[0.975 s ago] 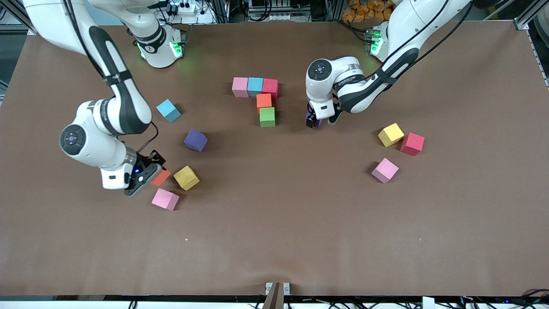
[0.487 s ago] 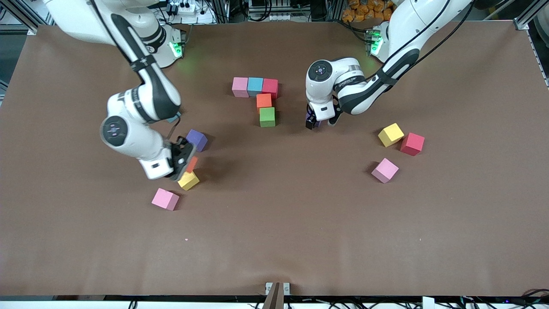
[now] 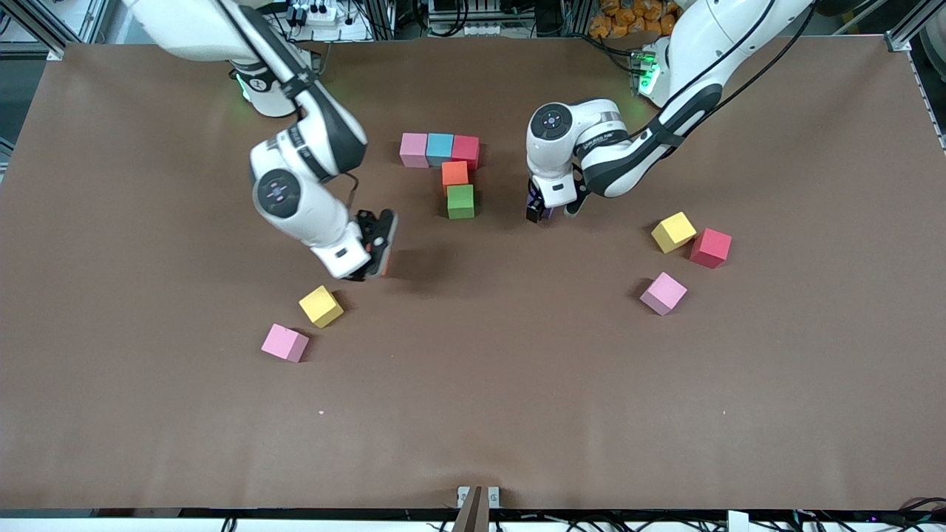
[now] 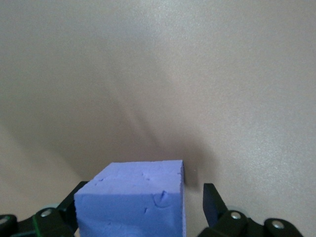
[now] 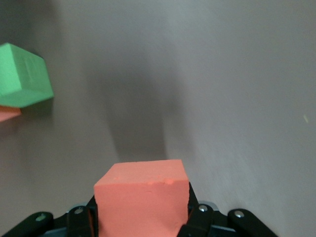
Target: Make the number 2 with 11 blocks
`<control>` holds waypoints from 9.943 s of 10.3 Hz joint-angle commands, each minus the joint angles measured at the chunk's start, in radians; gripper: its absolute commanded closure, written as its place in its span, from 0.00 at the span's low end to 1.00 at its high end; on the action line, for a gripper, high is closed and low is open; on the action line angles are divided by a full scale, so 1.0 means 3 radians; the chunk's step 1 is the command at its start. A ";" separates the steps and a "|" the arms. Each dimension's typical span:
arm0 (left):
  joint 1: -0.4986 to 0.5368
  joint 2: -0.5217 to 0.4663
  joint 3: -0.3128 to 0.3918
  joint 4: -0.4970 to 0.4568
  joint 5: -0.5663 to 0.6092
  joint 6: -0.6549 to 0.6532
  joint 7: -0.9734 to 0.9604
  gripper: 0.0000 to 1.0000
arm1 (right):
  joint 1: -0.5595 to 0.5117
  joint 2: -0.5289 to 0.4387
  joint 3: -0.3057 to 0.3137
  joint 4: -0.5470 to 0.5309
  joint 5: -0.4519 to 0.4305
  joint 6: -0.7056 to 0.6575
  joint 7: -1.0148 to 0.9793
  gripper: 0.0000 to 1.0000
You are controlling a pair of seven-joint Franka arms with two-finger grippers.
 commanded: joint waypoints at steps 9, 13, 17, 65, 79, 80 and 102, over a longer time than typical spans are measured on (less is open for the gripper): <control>0.0643 -0.0200 -0.0135 0.0549 0.0040 -0.0185 -0.0067 0.63 | 0.0283 0.0384 0.0362 -0.0179 -0.0558 0.0488 0.0761 0.65; 0.0751 -0.0185 -0.0125 0.0800 -0.0052 -0.0246 -0.0062 0.63 | 0.0268 0.0267 0.0496 -0.0209 -0.0563 0.0233 0.0925 0.65; 0.0767 -0.0170 -0.0124 0.0826 -0.0078 -0.0272 -0.0062 0.60 | 0.0273 0.0225 0.0517 -0.0306 -0.0655 0.0247 0.0935 0.65; 0.0399 -0.0124 -0.0186 0.0984 -0.0517 -0.0430 -0.0092 0.59 | 0.0074 -0.0484 0.0716 -0.0603 -0.0650 -0.0084 0.0869 0.00; -0.2559 0.0521 0.1508 0.2737 -0.1875 -0.1023 -0.0972 0.57 | -0.1930 -0.0113 0.0695 -0.0185 -0.1103 -0.0106 0.0307 0.00; -0.2800 0.0526 0.1745 0.2825 -0.2029 -0.1023 -0.0972 0.57 | -0.1971 0.0025 0.0690 -0.0007 -0.1241 -0.0111 0.0301 0.00; -0.3339 0.1226 0.2059 0.3240 -0.2072 -0.0527 -0.1186 0.50 | -0.1711 0.1273 0.0465 0.1013 -0.1816 0.0370 0.0373 0.00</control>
